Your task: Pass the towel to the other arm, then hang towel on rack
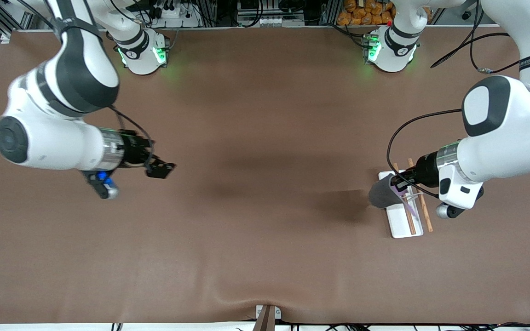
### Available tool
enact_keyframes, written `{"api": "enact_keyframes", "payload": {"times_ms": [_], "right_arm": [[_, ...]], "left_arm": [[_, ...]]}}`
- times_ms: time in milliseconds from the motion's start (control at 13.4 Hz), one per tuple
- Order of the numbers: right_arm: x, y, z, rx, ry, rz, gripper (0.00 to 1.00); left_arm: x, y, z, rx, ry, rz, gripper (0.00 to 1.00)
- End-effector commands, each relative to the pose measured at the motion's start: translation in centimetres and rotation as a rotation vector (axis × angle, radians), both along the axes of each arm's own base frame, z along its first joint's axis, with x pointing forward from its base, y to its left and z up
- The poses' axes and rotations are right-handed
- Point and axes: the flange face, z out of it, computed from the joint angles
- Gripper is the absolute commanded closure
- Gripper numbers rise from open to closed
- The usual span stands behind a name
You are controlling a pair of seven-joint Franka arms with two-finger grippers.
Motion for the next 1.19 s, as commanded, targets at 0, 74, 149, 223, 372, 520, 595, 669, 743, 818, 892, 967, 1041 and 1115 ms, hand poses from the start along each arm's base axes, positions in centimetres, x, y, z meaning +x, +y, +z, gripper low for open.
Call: {"api": "enact_keyframes", "payload": {"times_ms": [0, 74, 149, 223, 372, 520, 595, 669, 743, 818, 892, 967, 1041, 1115], "right_arm": [[-1.2, -3.0, 3.4, -0.123, -0.092, 0.28, 0.0], [-1.2, -5.2, 4.1, -0.131, -0.1, 0.362, 0.0], [-1.3, -7.2, 5.0, -0.113, -0.112, 0.412, 0.0], [-1.3, -9.3, 5.6, -0.1, -0.117, 0.441, 0.0], [-1.7, -12.9, 6.3, -0.075, -0.135, 0.483, 0.0], [-1.8, -16.6, 6.9, -0.06, -0.15, 0.508, 0.0], [-2.0, -18.2, 7.2, -0.061, -0.157, 0.521, 0.0], [-2.2, -19.6, 7.0, -0.061, -0.165, 0.522, 0.0], [-2.8, -20.3, 6.9, -0.068, -0.196, 0.511, 0.0], [-3.9, -20.5, 6.3, -0.08, -0.255, 0.505, 0.0], [-5.1, -20.8, 5.5, -0.088, -0.298, 0.505, 0.0], [-5.3, -21.7, 5.3, -0.088, -0.309, 0.513, 0.0], [-5.3, -23.3, 5.3, -0.088, -0.314, 0.522, 0.0], [-5.0, -24.6, 6.1, -0.096, -0.332, 0.517, 0.0]], "left_arm": [[-0.4, 0.8, 0.5, 0.121, -0.049, -0.141, 1.0], [-0.4, 0.7, 0.5, 0.17, -0.064, -0.198, 1.0], [-0.9, -0.4, 1.3, 0.198, -0.086, -0.241, 1.0], [-1.2, -0.7, 1.9, 0.238, -0.107, -0.285, 1.0], [-1.1, 0.0, 1.9, 0.277, -0.131, -0.447, 1.0], [-1.1, 1.2, 1.8, 0.274, -0.135, -0.527, 1.0], [-1.3, 1.3, 1.5, 0.276, -0.126, -0.538, 1.0], [-1.4, 1.3, 1.5, 0.277, -0.126, -0.539, 1.0], [-1.5, 0.9, 1.6, 0.286, -0.129, -0.549, 1.0], [-1.6, 0.5, 1.6, 0.316, -0.132, -0.569, 1.0], [-1.7, -0.2, 1.6, 0.351, -0.135, -0.599, 1.0], [-1.7, -0.4, 1.5, 0.375, -0.137, -0.616, 1.0], [-1.8, -0.5, 1.2, 0.384, -0.132, -0.622, 1.0], [-1.7, -0.1, 1.0, 0.384, -0.126, -0.617, 1.0]]}}
